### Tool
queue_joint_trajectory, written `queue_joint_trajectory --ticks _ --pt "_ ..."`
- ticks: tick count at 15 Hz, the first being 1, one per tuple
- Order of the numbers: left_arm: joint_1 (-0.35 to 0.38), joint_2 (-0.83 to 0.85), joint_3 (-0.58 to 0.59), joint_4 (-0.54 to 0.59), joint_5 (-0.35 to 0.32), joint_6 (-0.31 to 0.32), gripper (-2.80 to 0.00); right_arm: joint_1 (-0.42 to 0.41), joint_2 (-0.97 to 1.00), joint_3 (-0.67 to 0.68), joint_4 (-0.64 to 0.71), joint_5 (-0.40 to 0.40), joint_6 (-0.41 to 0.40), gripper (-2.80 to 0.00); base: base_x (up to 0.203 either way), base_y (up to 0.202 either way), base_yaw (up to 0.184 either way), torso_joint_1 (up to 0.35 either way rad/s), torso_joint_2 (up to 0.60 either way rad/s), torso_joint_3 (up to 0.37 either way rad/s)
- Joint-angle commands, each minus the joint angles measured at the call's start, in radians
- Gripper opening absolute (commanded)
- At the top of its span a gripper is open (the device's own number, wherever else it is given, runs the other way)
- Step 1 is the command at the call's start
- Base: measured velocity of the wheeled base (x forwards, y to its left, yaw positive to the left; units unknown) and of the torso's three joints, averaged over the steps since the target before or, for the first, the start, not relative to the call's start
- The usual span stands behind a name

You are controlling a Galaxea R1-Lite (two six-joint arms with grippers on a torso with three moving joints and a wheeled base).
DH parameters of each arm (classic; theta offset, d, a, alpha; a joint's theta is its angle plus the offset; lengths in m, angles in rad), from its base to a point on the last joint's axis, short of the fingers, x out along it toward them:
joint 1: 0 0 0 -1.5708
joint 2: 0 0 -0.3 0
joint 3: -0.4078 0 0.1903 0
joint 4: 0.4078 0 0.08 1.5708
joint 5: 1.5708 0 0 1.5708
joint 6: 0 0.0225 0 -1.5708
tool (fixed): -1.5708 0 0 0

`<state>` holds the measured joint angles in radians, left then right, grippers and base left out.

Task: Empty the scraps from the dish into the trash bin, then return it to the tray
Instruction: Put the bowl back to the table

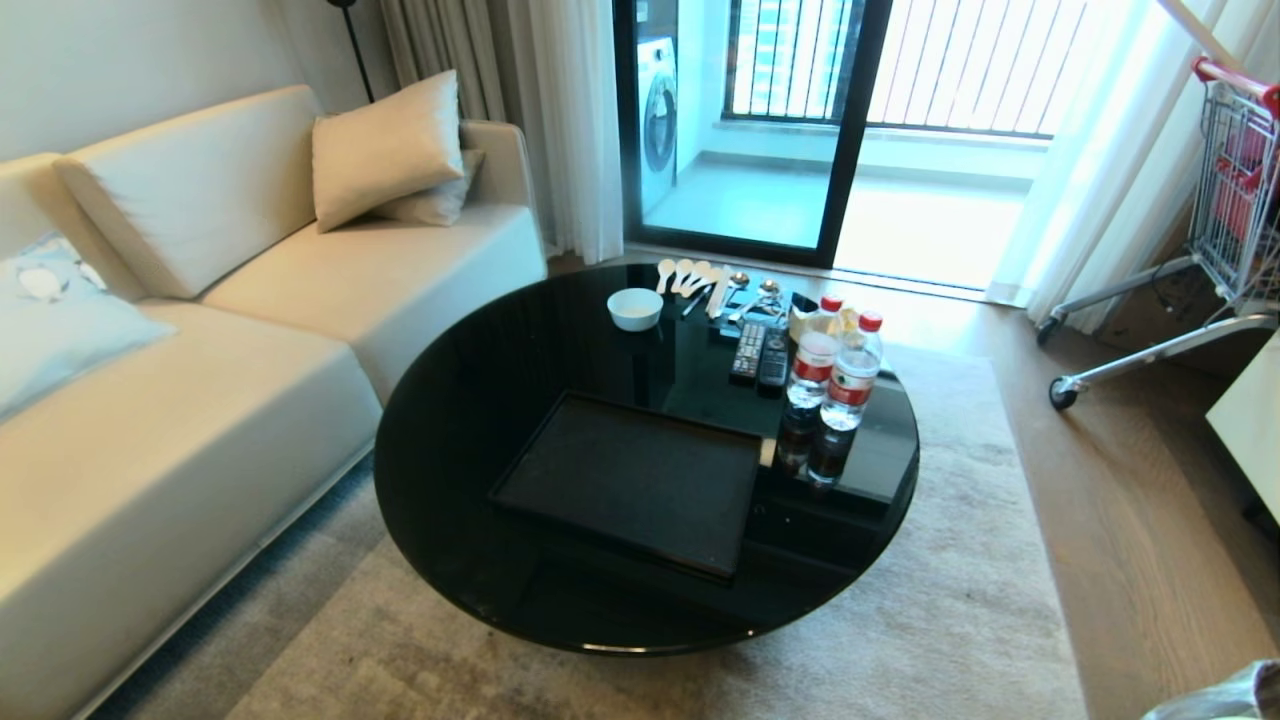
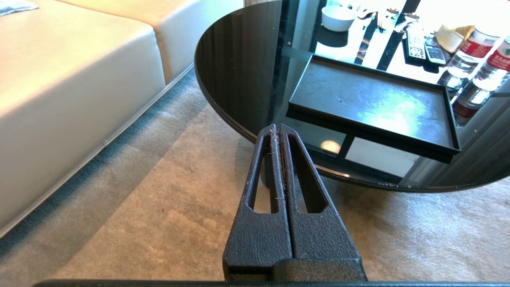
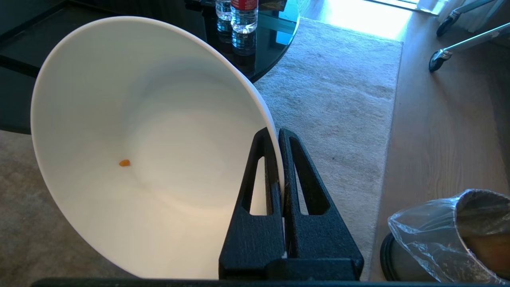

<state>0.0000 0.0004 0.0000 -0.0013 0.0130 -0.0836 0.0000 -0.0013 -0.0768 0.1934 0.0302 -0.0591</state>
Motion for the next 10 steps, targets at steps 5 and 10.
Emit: queue_joint_trajectory --ticks 5,10 --pt "0.000 0.000 0.000 -0.002 0.001 -0.001 -2.80 0.000 0.001 0.000 0.001 0.000 -0.001 -2.80 0.000 0.000 0.000 0.000 0.00 0.000" --pt "0.000 0.000 0.000 0.000 0.001 -0.001 -2.80 0.000 0.001 0.000 0.001 0.000 -0.001 -2.80 0.000 0.000 0.000 0.000 0.00 0.000"
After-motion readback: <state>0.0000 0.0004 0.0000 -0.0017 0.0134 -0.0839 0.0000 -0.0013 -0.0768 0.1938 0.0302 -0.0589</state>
